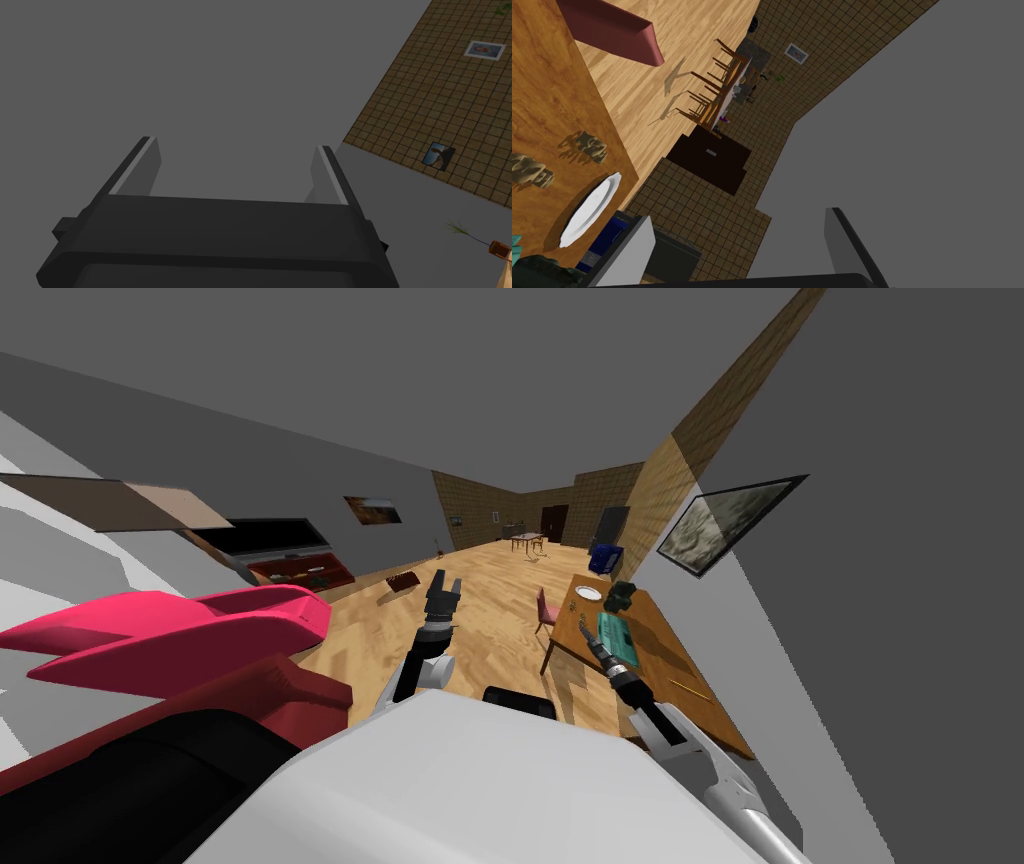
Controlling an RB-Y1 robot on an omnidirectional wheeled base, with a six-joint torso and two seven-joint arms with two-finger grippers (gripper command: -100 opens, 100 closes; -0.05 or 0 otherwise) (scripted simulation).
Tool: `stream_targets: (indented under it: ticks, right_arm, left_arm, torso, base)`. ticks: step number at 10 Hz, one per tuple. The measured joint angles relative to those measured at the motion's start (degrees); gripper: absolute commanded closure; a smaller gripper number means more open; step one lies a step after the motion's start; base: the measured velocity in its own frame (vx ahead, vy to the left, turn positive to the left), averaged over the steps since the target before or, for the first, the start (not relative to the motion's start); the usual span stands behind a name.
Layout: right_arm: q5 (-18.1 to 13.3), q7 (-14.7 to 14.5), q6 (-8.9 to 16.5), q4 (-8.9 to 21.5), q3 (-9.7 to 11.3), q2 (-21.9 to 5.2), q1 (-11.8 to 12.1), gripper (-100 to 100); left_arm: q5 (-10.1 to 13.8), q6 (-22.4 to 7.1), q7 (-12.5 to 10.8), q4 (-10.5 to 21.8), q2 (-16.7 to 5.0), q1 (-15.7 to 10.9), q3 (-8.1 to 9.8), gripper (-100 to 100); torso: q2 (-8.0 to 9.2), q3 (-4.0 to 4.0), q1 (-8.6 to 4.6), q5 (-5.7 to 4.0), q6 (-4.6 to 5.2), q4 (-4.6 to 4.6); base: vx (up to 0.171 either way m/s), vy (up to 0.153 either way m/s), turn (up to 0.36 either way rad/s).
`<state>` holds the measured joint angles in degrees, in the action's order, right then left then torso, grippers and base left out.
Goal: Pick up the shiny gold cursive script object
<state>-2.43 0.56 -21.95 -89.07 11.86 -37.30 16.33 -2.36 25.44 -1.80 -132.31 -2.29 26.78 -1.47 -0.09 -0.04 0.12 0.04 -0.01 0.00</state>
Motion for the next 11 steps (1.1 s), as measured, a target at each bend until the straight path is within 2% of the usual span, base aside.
stream_targets:
  ticks: [1, 3, 4, 5, 7, 8, 10, 11]
  right_arm:
    - [0.0, 0.0, 0.2, 2.1, 0.2, -0.7, -0.5, -100]
    - [-0.6, -0.9, 1.6, 4.3, 0.8, -1.7, 0.0, -100]
    - [-0.7, -1.2, 1.2, 6.0, 0.8, -1.7, 0.2, -100]
    - [-0.6, -1.2, 1.3, 7.1, 0.8, -3.2, 0.9, -100]
    - [-1.0, -1.6, 1.7, 10.7, 1.3, -3.2, 0.1, -100]
    - [-1.2, -1.7, 2.3, 11.9, 1.5, -4.2, 0.6, -100]
    - [-1.4, -2.3, 2.7, 14.6, 1.6, -4.4, 0.8, -100]
    - [-1.6, -2.4, 3.3, 15.1, 1.6, -5.4, 1.8, -100]
  left_arm:
    - [0.0, 0.0, 0.0, 0.0, 0.0, 0.0, 0.00, 0]
    - [0.0, 0.0, 0.0, 0.0, 0.0, 0.0, 0.01, 0]
    - [0.0, 0.0, 0.0, 0.0, 0.0, 0.0, 0.01, 0]
    - [0.0, 0.0, 0.0, 0.0, 0.0, 0.0, 0.00, 0]
    - [0.0, 0.0, 0.0, 0.0, 0.0, 0.0, 0.01, 0]
    - [0.0, 0.0, 0.0, 0.0, 0.0, 0.0, 0.00, 0]
    - [0.0, 0.0, 0.0, 0.0, 0.0, 0.0, 0.01, 0]
    - [0.0, 0.0, 0.0, 0.0, 0.0, 0.0, 0.00, 0]
  torso:
    - [-0.01, -0.01, 0.00, 0.00, 0.03, -0.01]
    - [-0.03, -0.02, 0.03, 0.01, 0.05, -0.01]
    - [0.01, 0.00, -0.04, 0.00, 0.06, -0.01]
    - [-0.04, -0.02, -0.01, 0.01, 0.00, -0.01]
    - [-0.01, -0.01, -0.07, -0.01, 0.06, -0.01]
    - [-0.10, -0.06, -0.03, 0.00, -0.01, -0.02]
    - [-0.02, -0.02, -0.07, 0.00, 0.07, -0.01]
    - [-0.06, -0.03, -0.02, 0.00, 0.01, -0.01]
  base:
    - [0.034, 0.060, 0.209]
    - [0.035, 0.041, 0.032]
    - [0.046, 0.046, 0.228]
    - [0.049, 0.042, 0.111]
    - [0.047, 0.032, 0.108]
    - [0.075, 0.035, 0.121]
    - [0.042, 0.031, 0.076]
    - [0.070, 0.037, 0.131]
